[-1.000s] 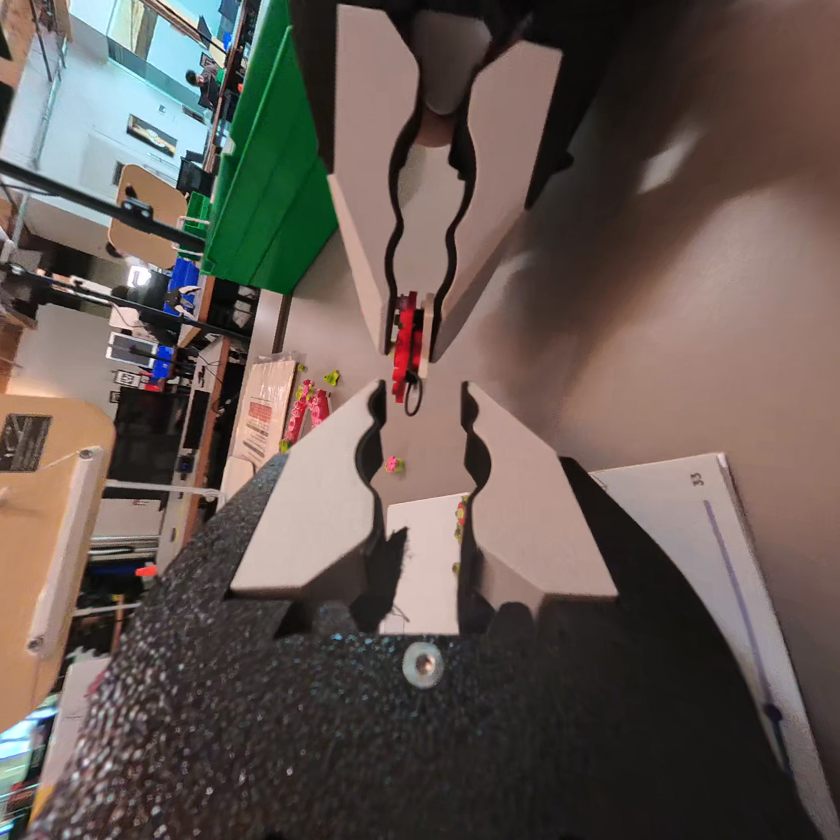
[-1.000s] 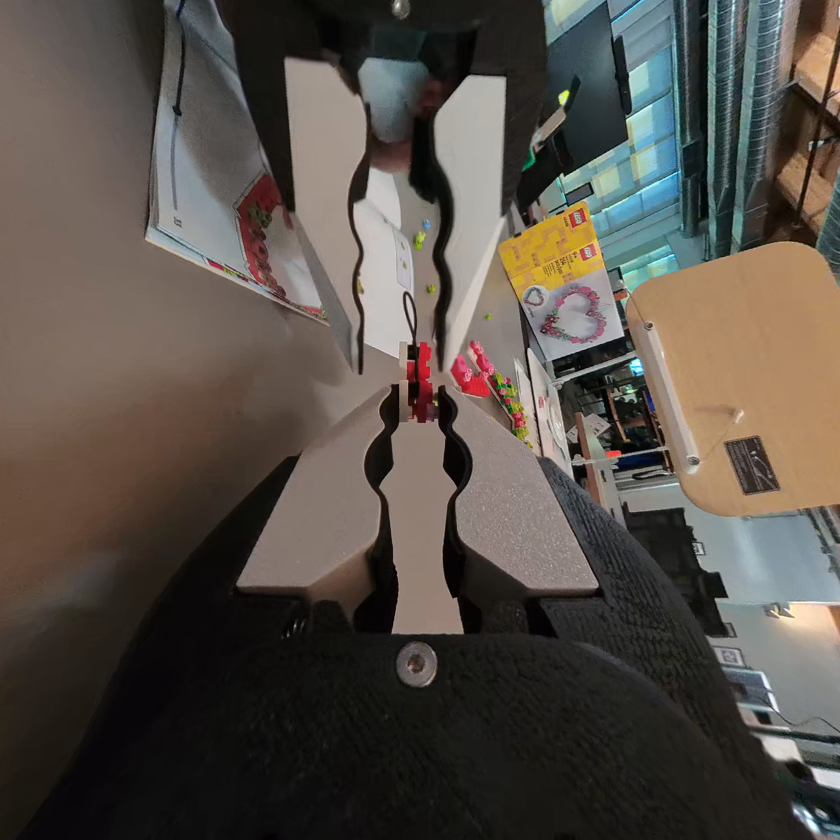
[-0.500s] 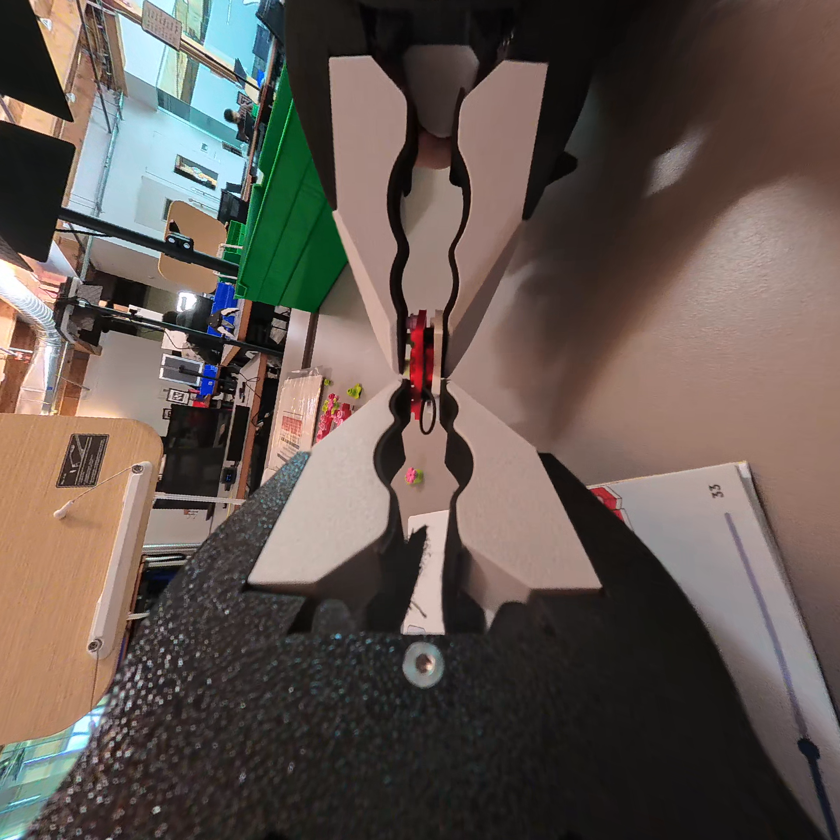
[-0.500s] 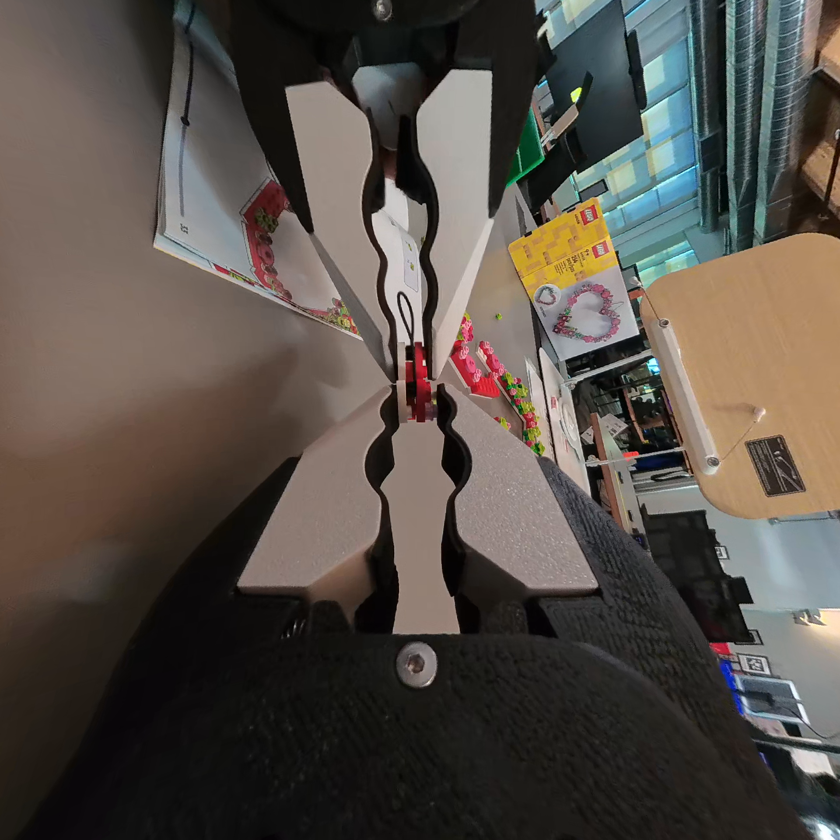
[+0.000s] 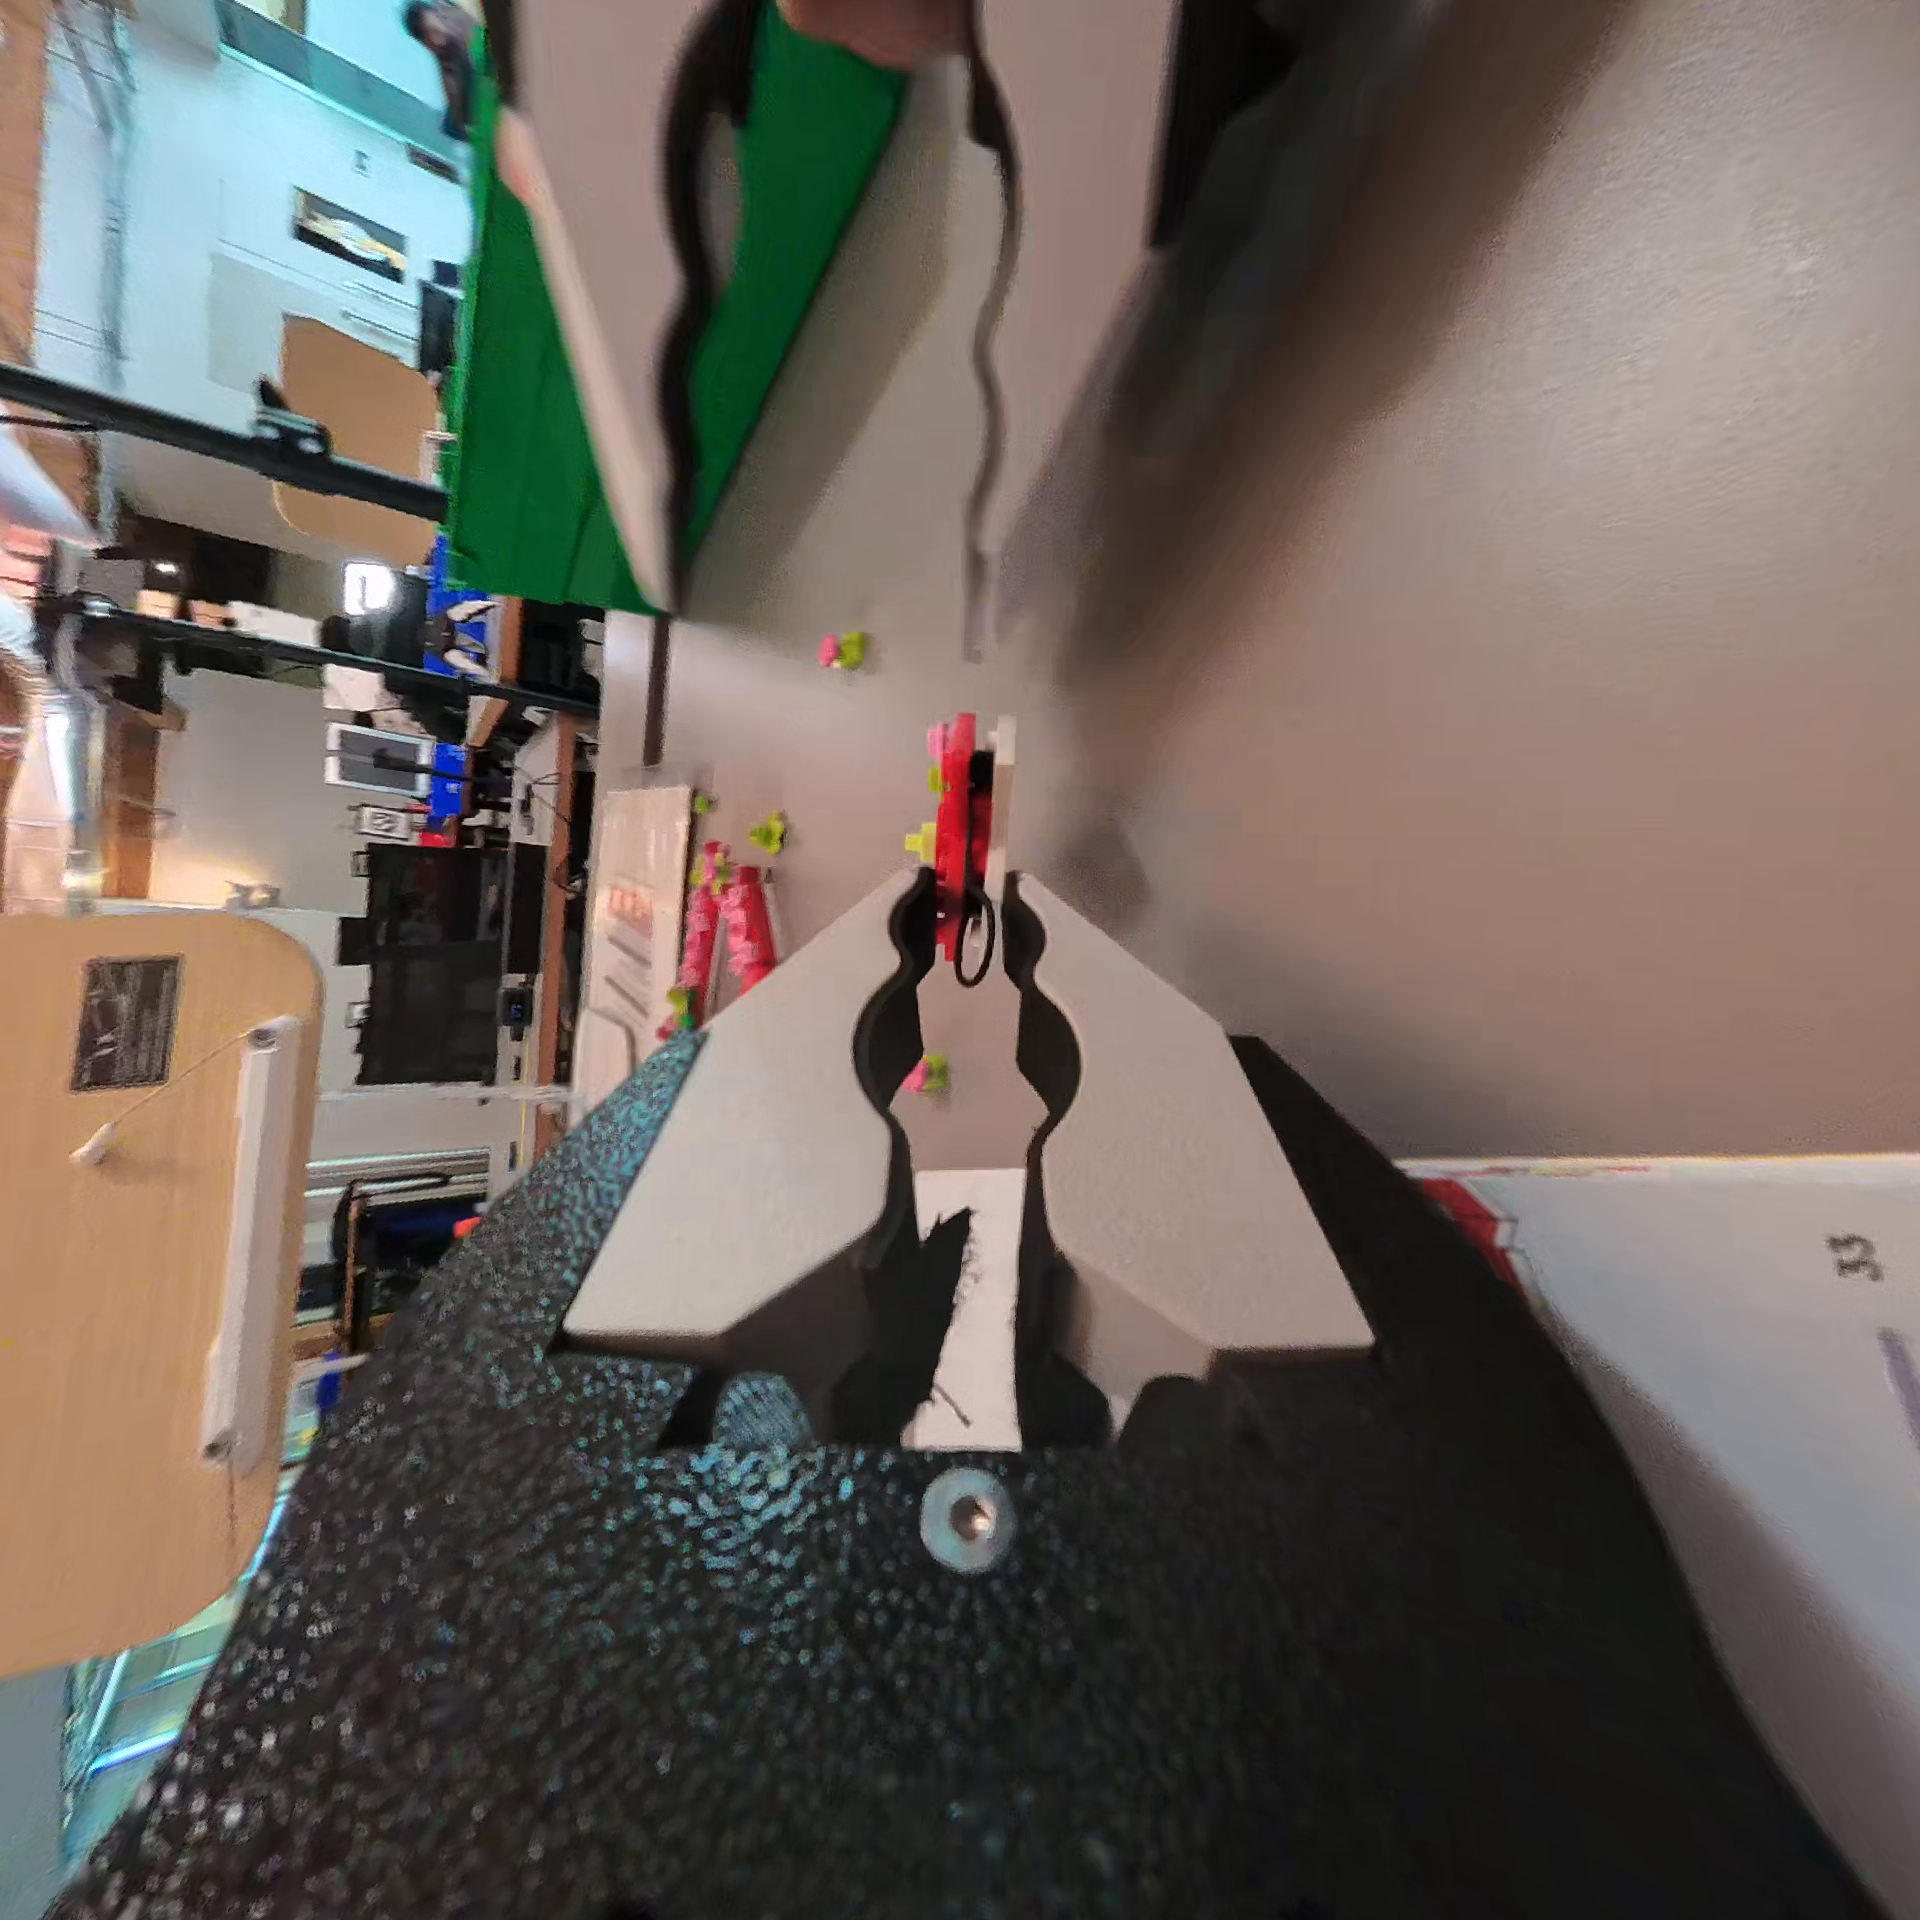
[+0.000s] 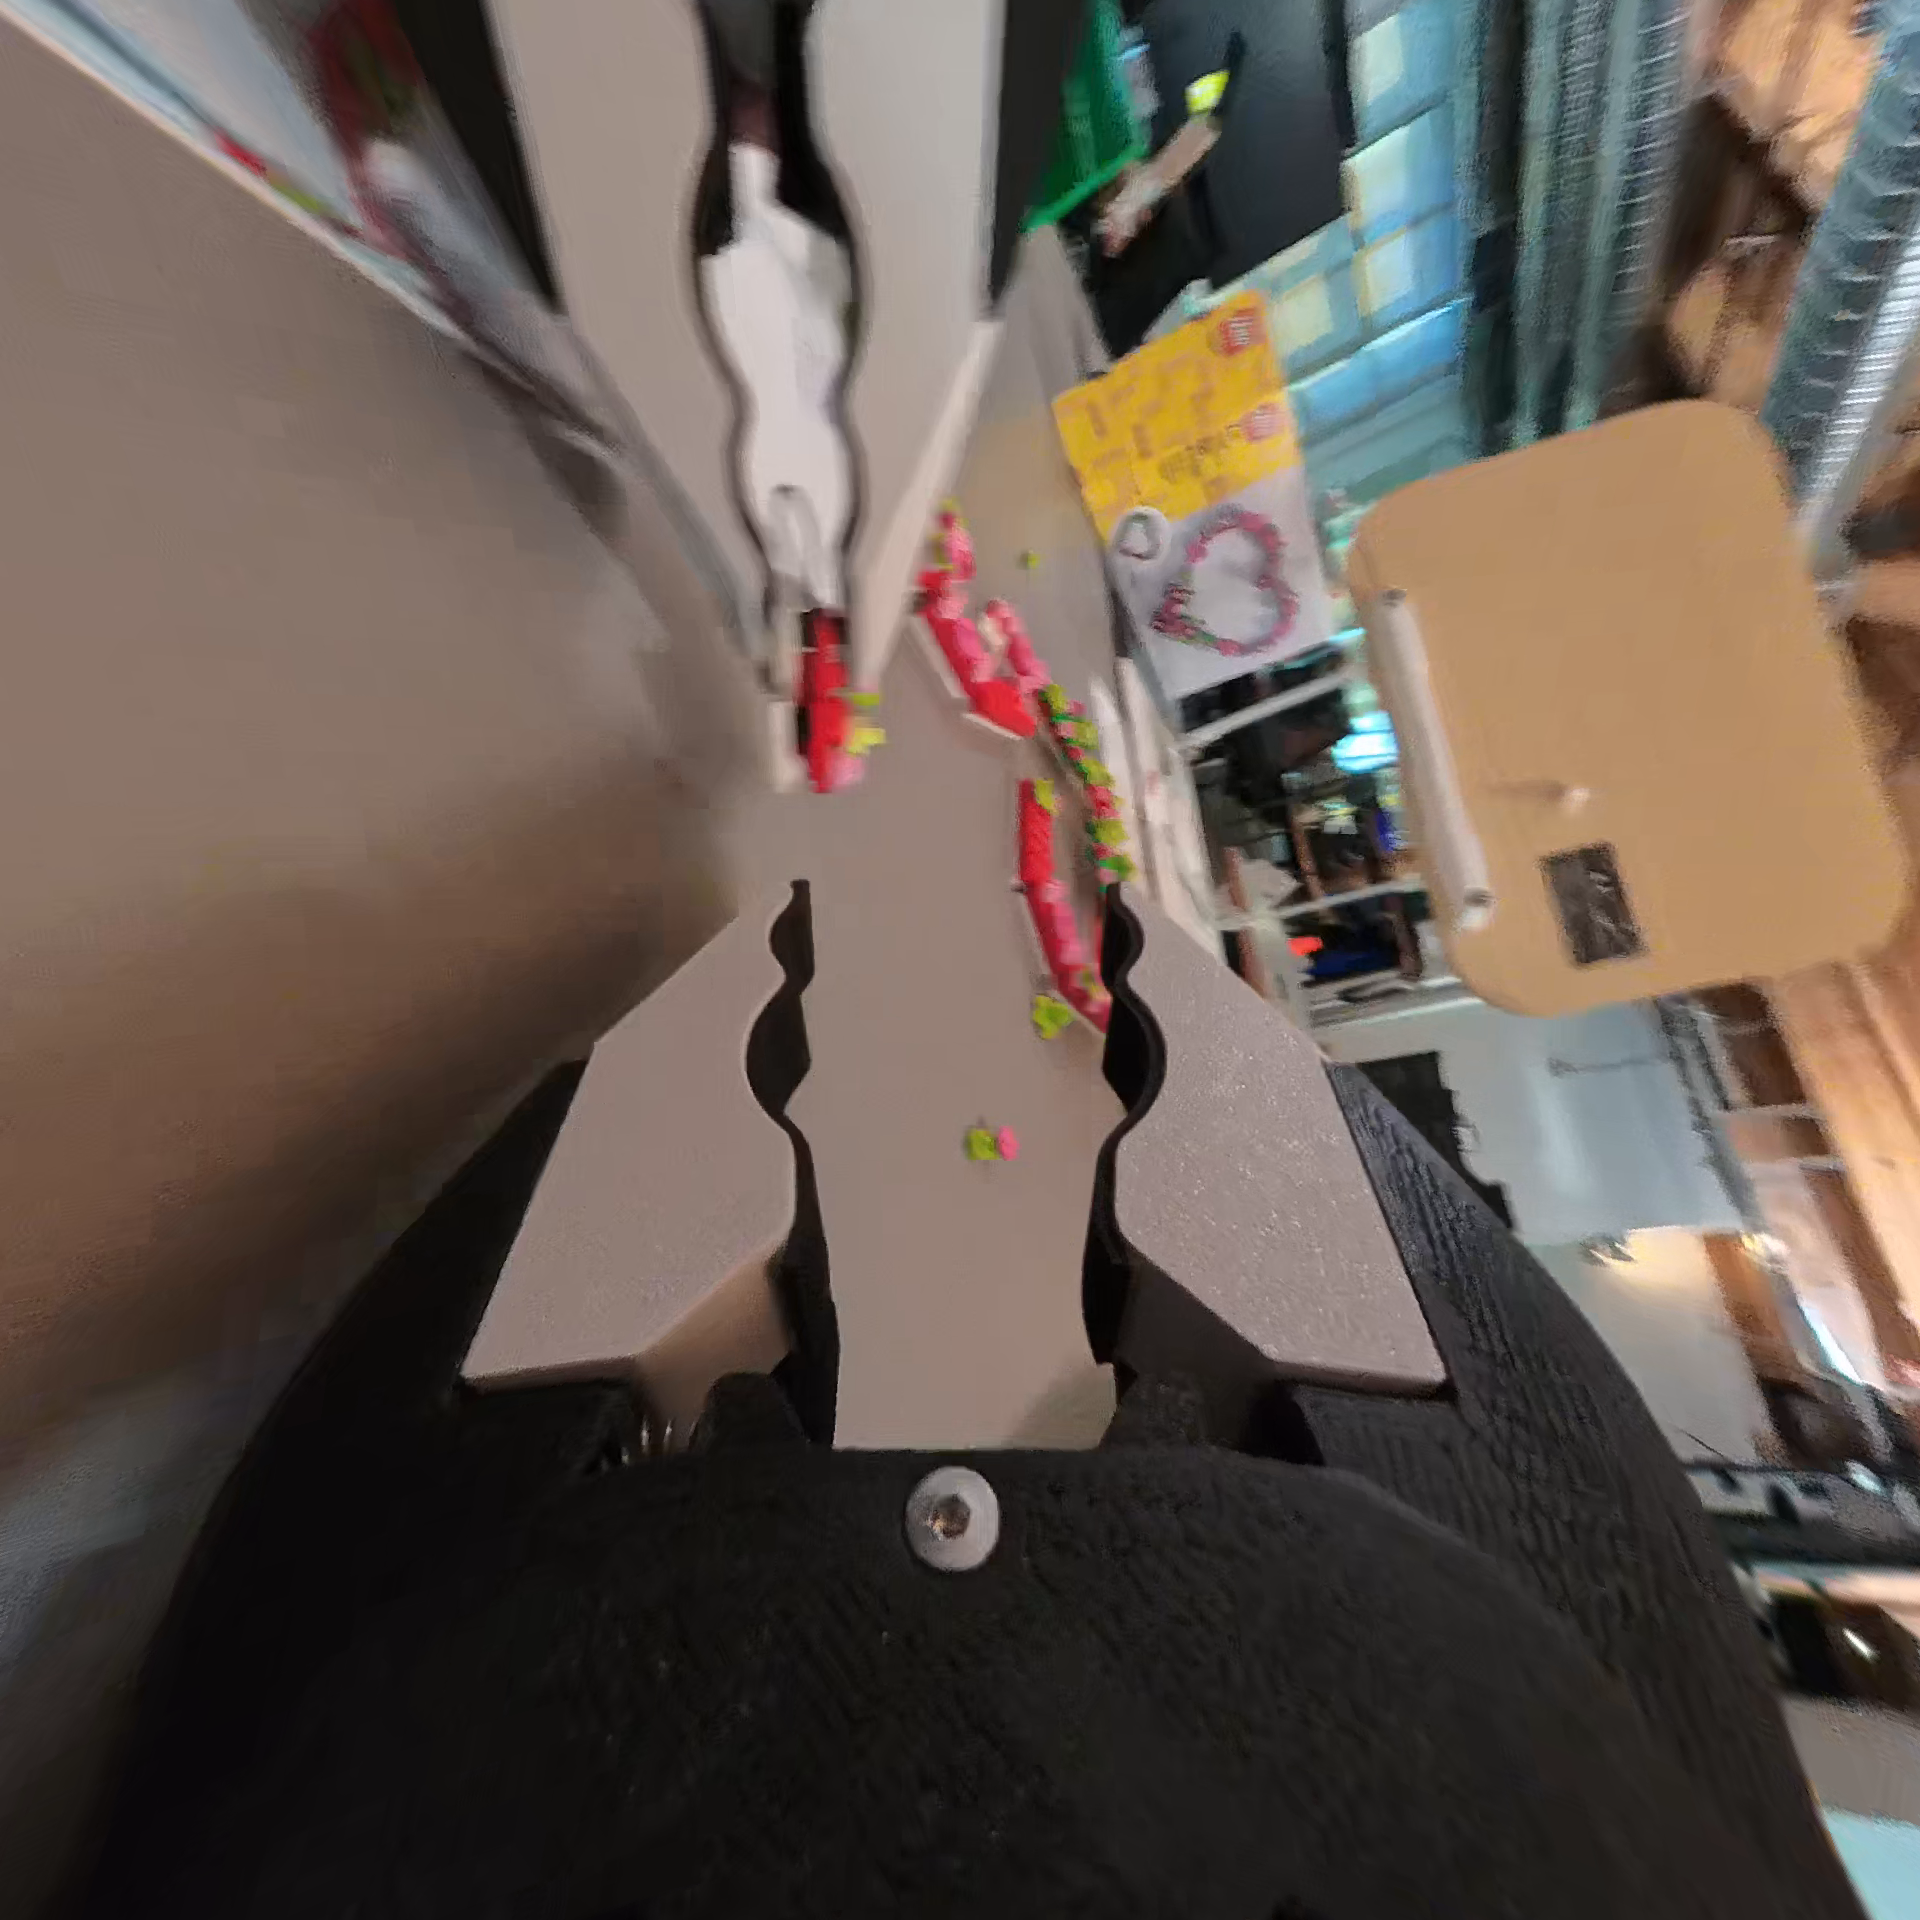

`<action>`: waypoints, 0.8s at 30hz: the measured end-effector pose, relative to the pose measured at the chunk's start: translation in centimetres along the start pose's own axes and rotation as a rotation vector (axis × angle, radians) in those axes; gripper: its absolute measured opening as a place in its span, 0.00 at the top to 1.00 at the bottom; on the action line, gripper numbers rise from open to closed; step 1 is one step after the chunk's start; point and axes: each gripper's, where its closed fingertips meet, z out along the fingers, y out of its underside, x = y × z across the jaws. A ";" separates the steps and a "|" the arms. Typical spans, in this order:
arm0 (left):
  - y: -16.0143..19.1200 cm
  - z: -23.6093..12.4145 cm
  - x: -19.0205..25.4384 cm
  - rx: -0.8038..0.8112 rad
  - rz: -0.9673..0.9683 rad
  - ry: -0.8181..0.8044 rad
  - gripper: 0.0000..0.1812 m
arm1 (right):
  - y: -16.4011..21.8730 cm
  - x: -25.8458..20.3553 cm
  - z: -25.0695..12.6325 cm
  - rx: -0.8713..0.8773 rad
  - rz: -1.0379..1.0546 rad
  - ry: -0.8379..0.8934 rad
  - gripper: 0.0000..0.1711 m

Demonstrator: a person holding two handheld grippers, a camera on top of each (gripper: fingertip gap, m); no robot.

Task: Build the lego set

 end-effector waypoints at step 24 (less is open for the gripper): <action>-5.1 -10.4 2.1 0.440 -0.937 0.664 0.58 | 3.4 8.9 -4.8 0.060 0.388 0.465 0.76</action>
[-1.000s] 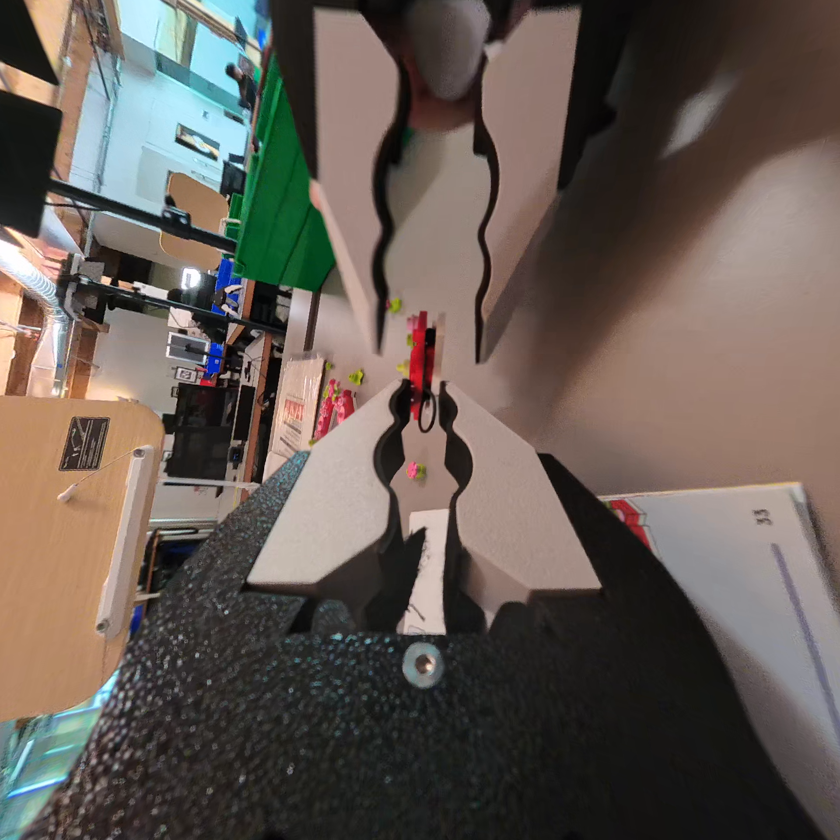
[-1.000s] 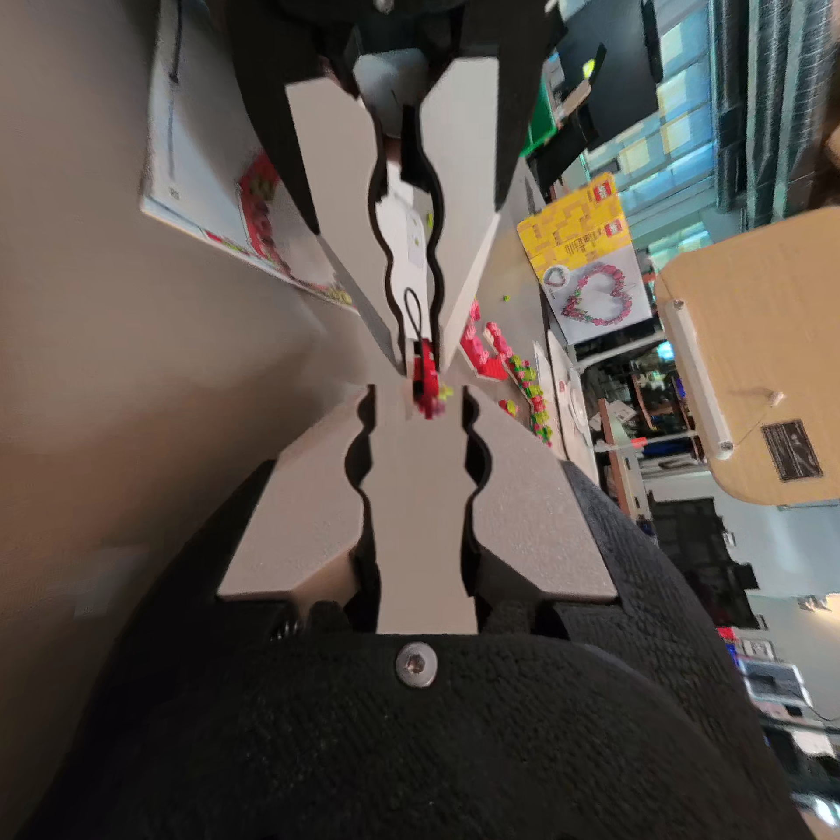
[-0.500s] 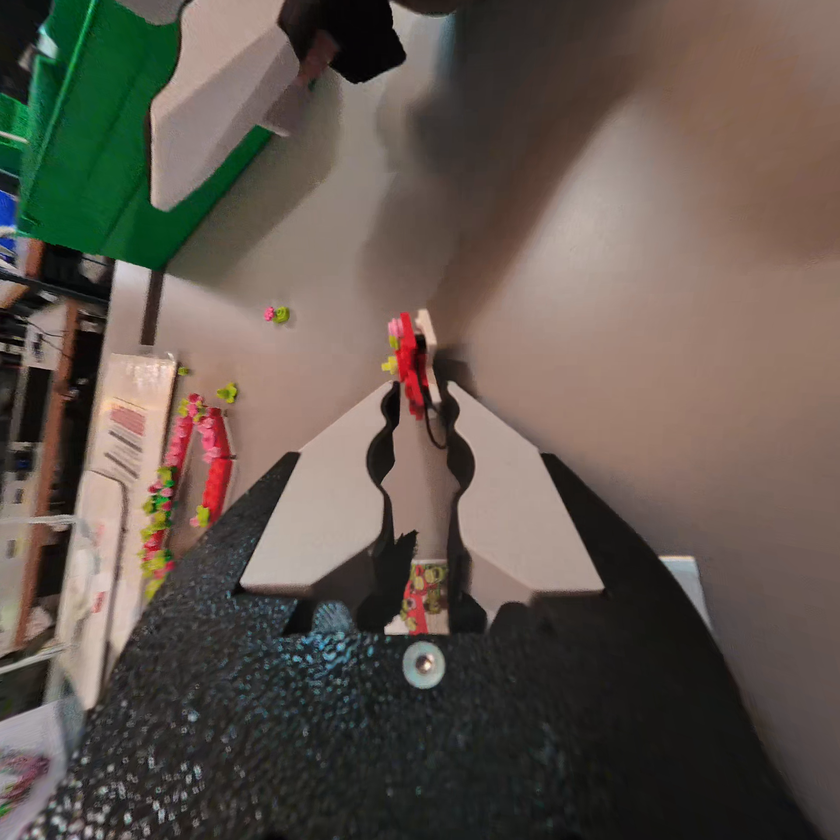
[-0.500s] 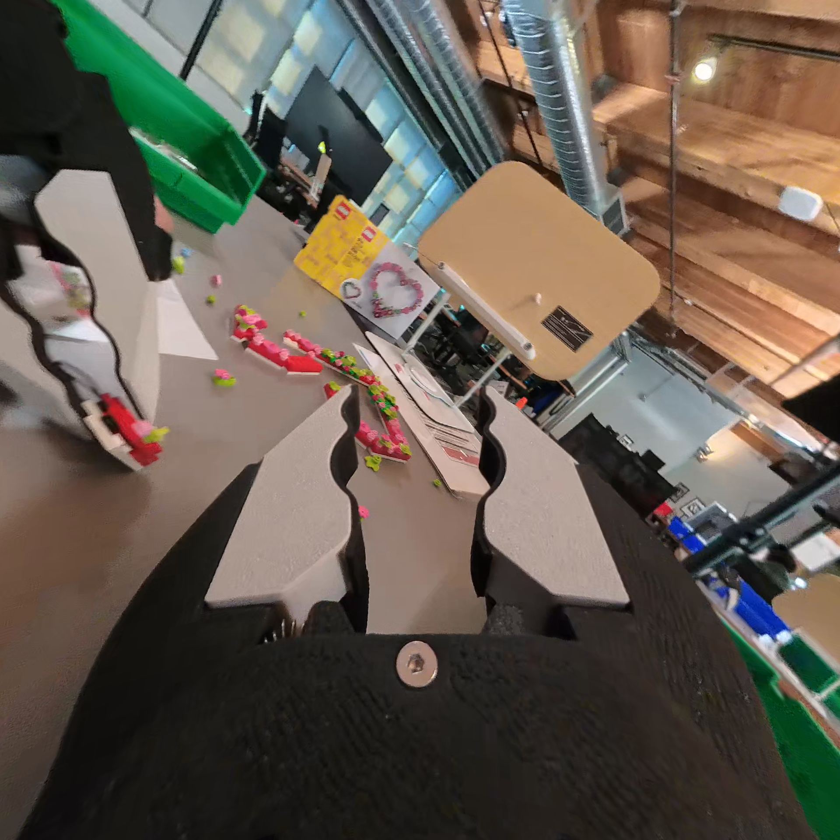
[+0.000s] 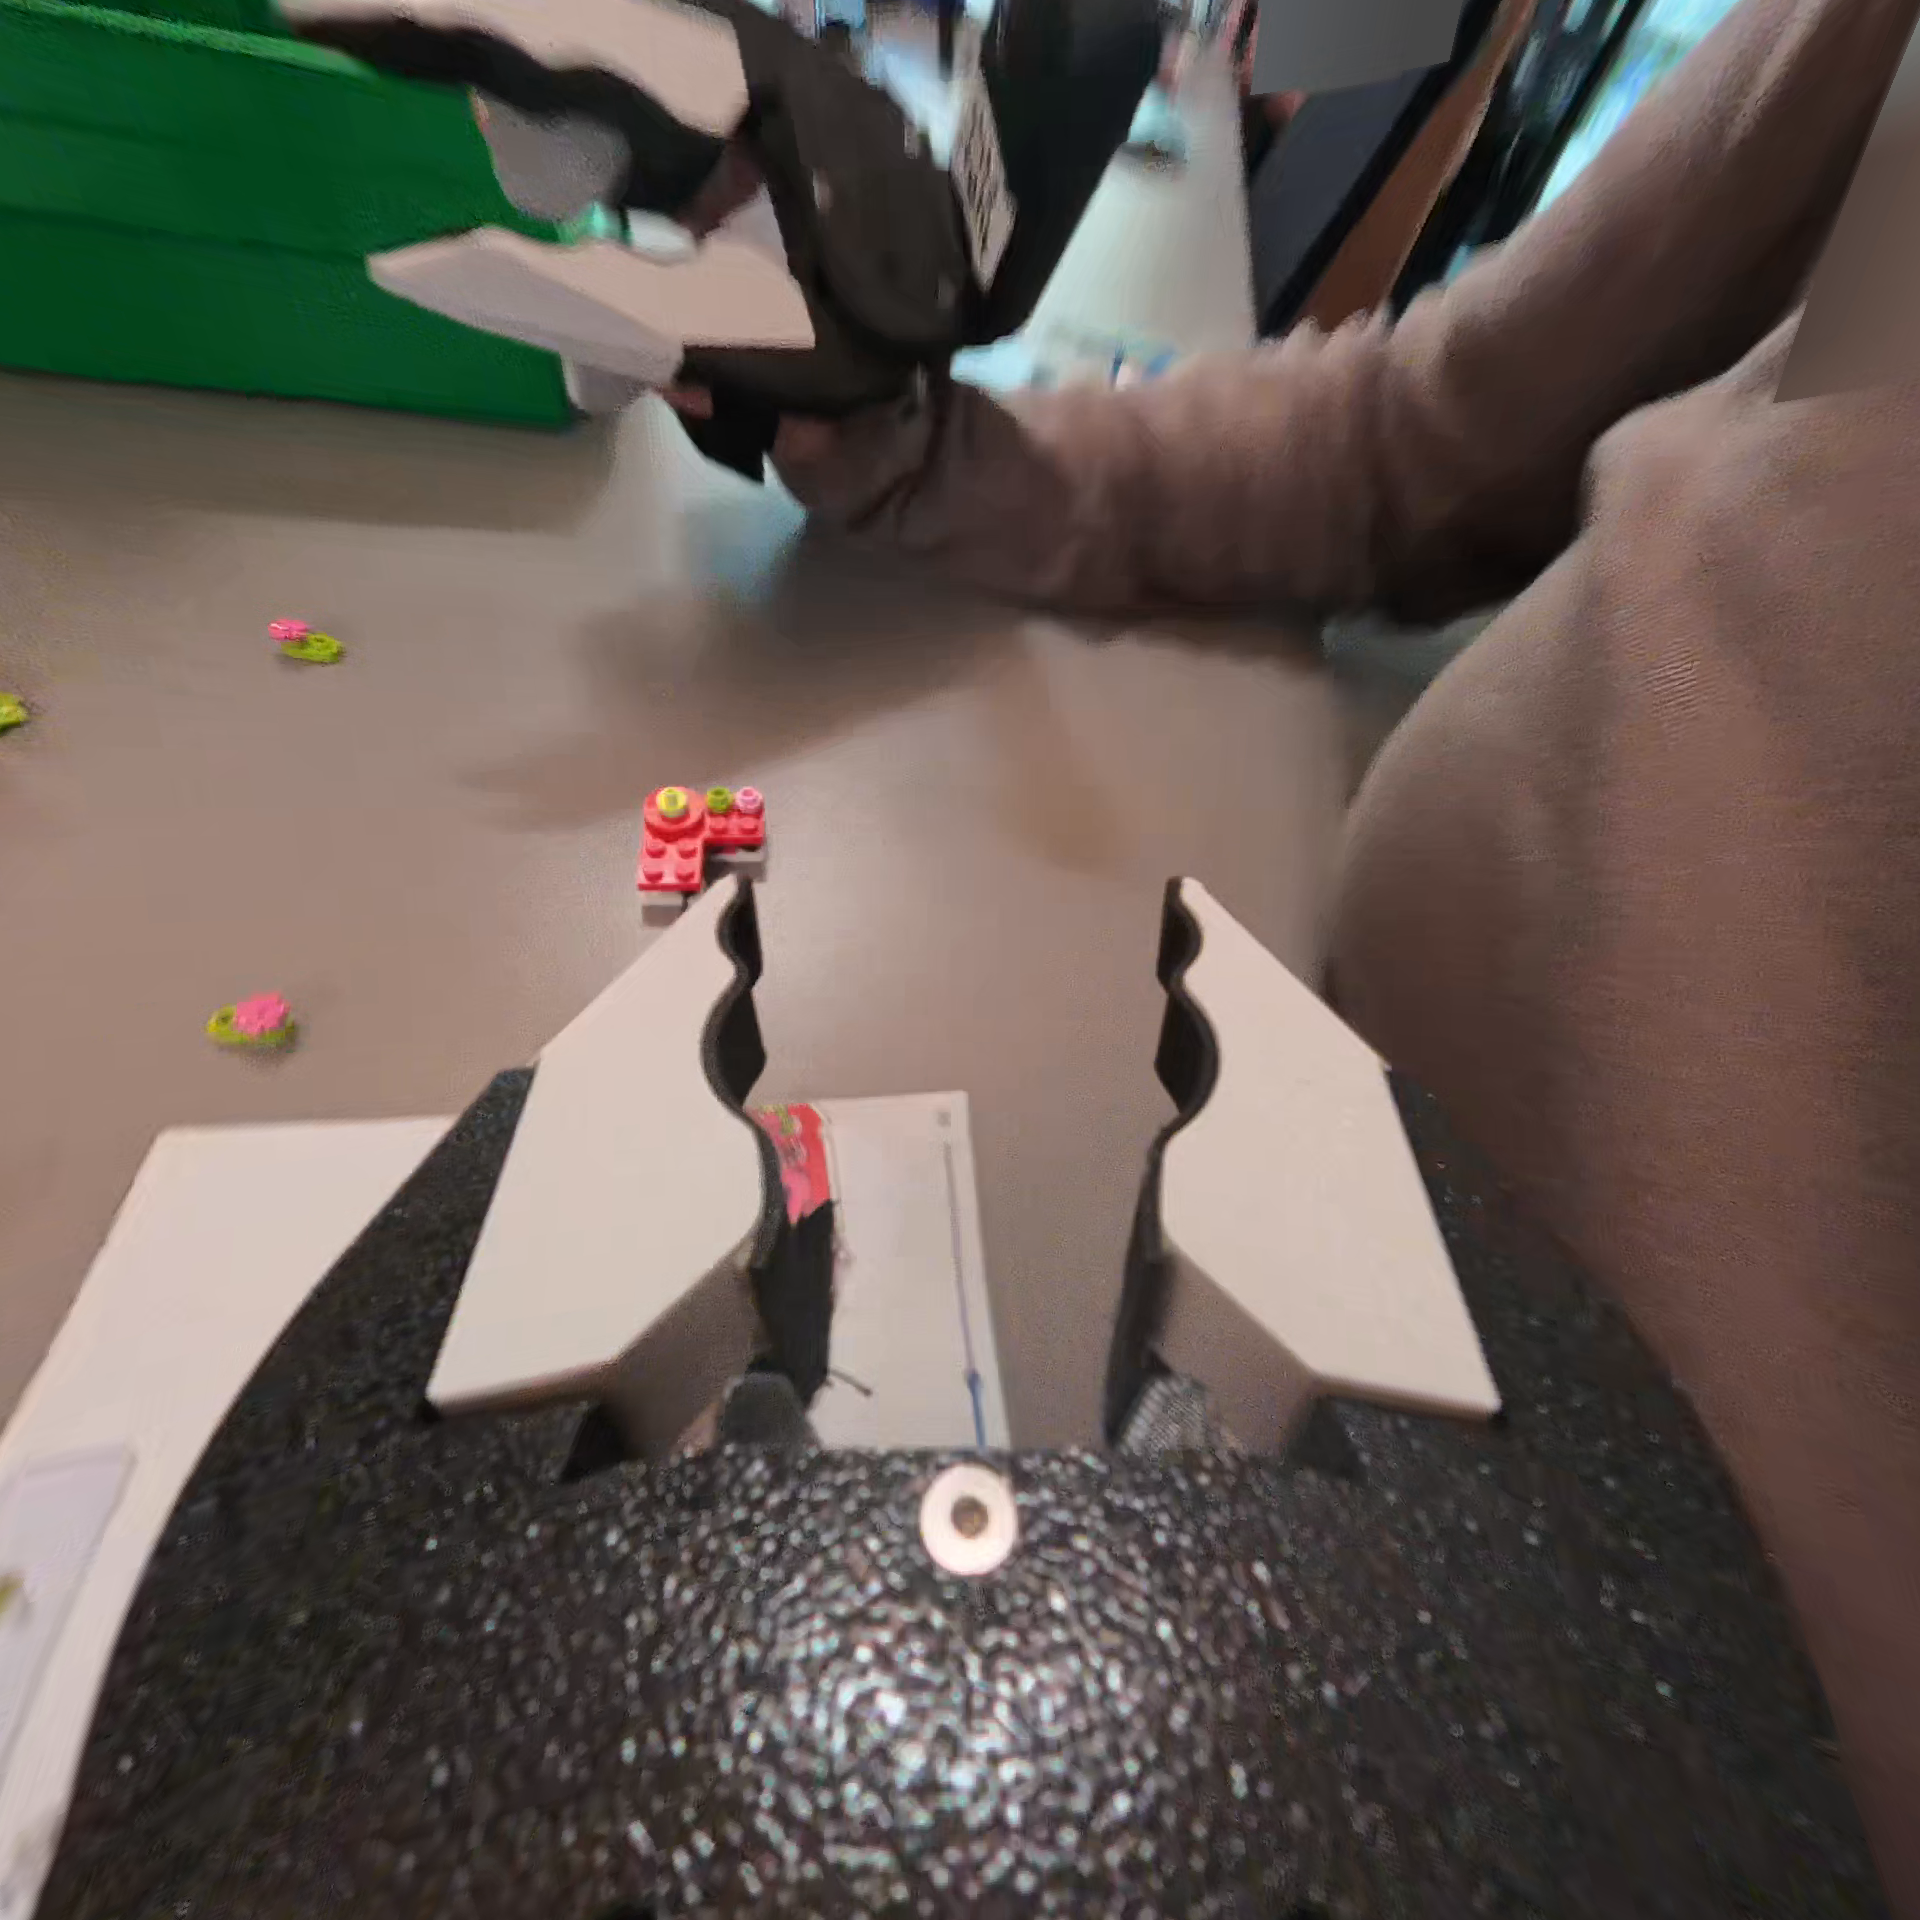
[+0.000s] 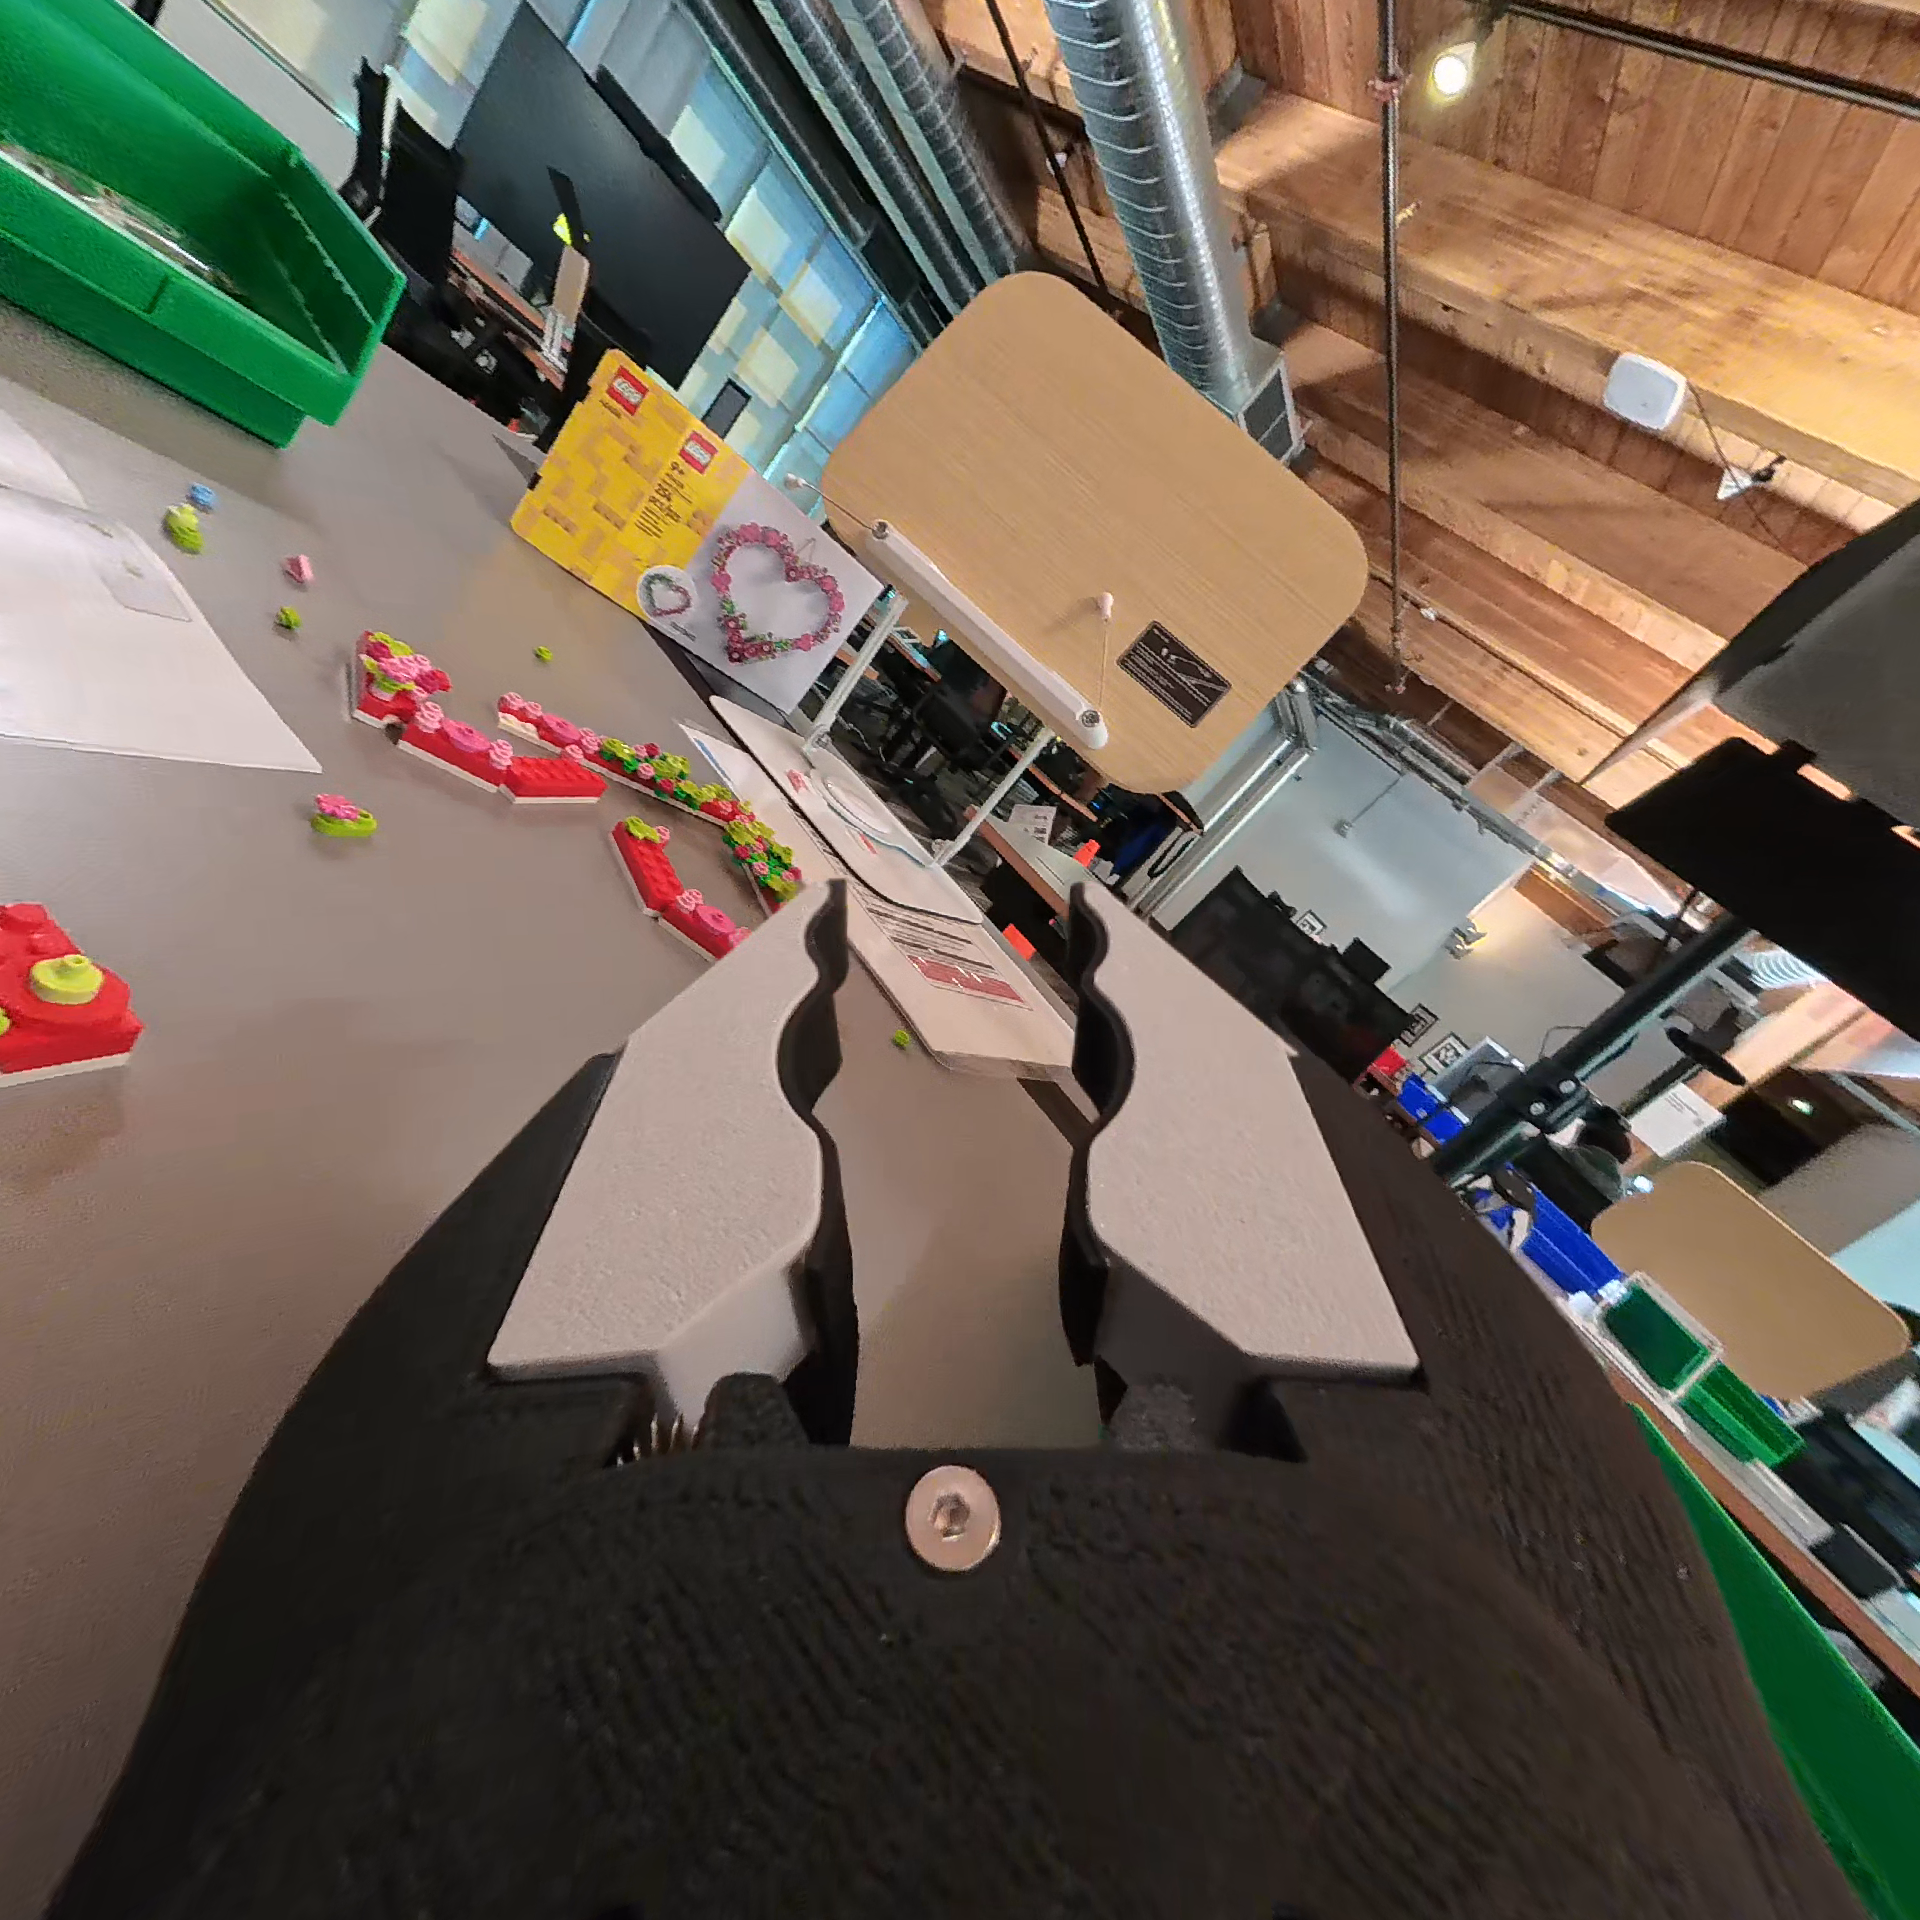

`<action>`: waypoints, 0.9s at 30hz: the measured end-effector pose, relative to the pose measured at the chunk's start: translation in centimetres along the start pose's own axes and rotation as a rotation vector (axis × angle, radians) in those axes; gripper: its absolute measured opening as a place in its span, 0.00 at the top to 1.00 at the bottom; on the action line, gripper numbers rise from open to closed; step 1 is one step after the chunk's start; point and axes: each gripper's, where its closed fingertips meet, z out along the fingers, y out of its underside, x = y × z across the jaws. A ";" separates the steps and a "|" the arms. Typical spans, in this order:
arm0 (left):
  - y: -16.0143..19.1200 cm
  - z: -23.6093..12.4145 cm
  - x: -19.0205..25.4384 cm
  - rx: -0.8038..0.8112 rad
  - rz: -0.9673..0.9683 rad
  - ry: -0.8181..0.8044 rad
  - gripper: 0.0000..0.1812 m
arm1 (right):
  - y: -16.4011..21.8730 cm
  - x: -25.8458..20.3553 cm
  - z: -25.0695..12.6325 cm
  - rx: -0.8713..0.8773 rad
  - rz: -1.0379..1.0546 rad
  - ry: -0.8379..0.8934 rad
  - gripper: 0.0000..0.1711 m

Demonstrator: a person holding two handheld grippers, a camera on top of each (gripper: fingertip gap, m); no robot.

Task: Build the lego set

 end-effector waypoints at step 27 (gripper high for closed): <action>-14.4 -47.3 -15.0 0.436 0.299 -1.427 0.63 | 2.6 -0.5 1.8 -0.402 -0.030 0.132 0.79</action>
